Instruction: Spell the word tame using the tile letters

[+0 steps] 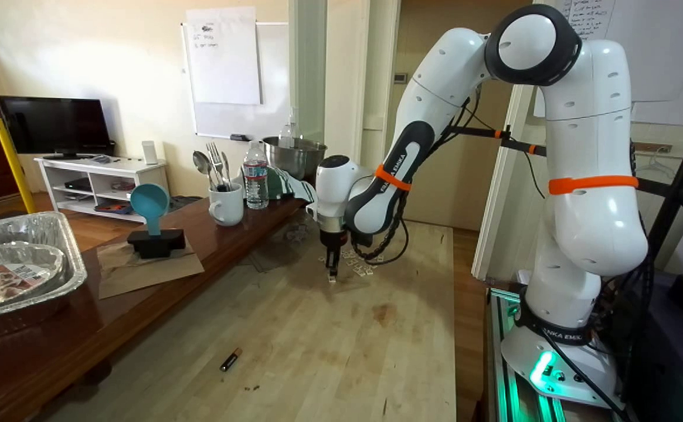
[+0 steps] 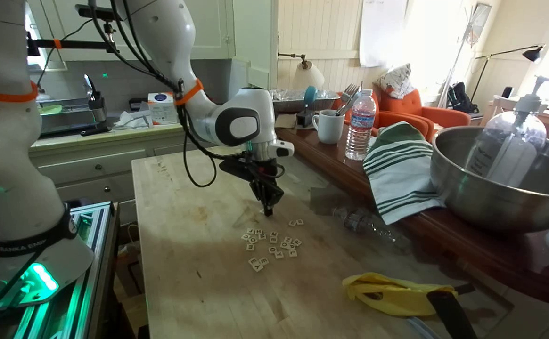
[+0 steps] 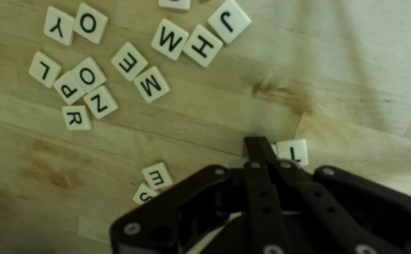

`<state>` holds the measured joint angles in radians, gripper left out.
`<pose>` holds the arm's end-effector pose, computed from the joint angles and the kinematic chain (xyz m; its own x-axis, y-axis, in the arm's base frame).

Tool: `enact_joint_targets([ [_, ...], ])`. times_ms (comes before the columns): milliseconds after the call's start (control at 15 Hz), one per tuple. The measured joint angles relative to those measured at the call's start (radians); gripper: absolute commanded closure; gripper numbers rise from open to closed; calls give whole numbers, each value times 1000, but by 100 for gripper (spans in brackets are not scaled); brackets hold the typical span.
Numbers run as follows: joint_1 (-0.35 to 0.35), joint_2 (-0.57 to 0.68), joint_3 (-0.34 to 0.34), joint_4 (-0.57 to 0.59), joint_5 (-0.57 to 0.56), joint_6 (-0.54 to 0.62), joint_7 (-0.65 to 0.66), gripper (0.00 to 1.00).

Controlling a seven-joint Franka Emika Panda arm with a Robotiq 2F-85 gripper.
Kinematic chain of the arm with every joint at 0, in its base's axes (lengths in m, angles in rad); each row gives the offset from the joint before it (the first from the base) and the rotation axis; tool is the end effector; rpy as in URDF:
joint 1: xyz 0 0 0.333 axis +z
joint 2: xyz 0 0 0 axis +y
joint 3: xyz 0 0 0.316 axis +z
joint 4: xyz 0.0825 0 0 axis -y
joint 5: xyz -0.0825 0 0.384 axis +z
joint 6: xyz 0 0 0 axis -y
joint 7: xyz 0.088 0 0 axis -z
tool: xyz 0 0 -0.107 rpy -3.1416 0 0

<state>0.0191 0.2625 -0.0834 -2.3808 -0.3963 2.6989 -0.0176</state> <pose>0.5090 -0.0208 0.2159 0.9515 0.3075 0.0118 0.2987 -0.9321 0.2049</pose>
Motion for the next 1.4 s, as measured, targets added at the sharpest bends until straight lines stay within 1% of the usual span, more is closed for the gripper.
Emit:
enact_joint_targets([
  [800, 0, -8, 11, -1, 60, -2, -7, 100],
  [1200, 0, -93, 9, -11, 56, -12, -3, 100],
  [1400, -3, -136, 7, -20, 33, -60, -8, 100],
])
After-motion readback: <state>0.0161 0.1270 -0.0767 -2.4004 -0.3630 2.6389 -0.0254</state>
